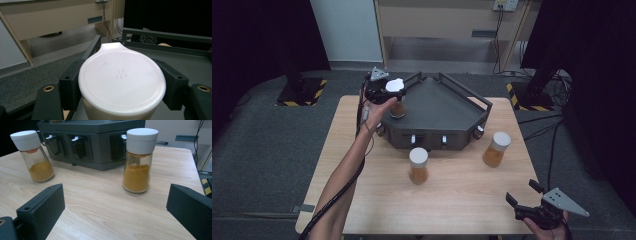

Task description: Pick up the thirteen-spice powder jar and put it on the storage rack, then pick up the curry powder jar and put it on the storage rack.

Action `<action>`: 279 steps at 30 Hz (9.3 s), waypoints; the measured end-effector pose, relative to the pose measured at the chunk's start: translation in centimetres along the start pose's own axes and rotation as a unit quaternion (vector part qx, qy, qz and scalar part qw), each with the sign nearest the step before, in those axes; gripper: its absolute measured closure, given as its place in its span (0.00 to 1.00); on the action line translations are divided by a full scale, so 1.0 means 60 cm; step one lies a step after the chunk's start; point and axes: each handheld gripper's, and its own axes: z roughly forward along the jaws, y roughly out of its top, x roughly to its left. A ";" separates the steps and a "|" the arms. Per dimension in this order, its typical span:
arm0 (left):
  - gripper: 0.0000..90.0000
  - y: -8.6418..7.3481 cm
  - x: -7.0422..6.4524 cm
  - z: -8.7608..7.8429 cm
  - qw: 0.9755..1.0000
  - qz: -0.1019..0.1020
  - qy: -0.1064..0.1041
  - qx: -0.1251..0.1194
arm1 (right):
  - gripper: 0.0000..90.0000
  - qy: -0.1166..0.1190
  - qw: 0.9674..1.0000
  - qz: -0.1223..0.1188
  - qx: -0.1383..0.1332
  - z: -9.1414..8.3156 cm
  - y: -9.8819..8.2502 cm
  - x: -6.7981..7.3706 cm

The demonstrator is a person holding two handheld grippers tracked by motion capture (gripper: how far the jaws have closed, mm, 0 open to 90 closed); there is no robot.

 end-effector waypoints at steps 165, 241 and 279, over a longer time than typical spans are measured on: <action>0.03 -0.437 -0.023 -0.340 0.995 -0.006 -0.062 -0.078 | 0.02 -0.003 1.000 -0.005 0.002 0.004 0.002 0.004; 0.03 -0.438 -0.020 -0.336 0.995 -0.005 -0.073 -0.071 | 0.03 0.029 0.999 0.006 0.037 0.028 0.056 -0.003; 0.00 -0.440 -0.015 -0.335 0.994 -0.022 -0.078 -0.070 | 0.05 0.181 0.980 -0.077 0.033 0.214 0.203 0.072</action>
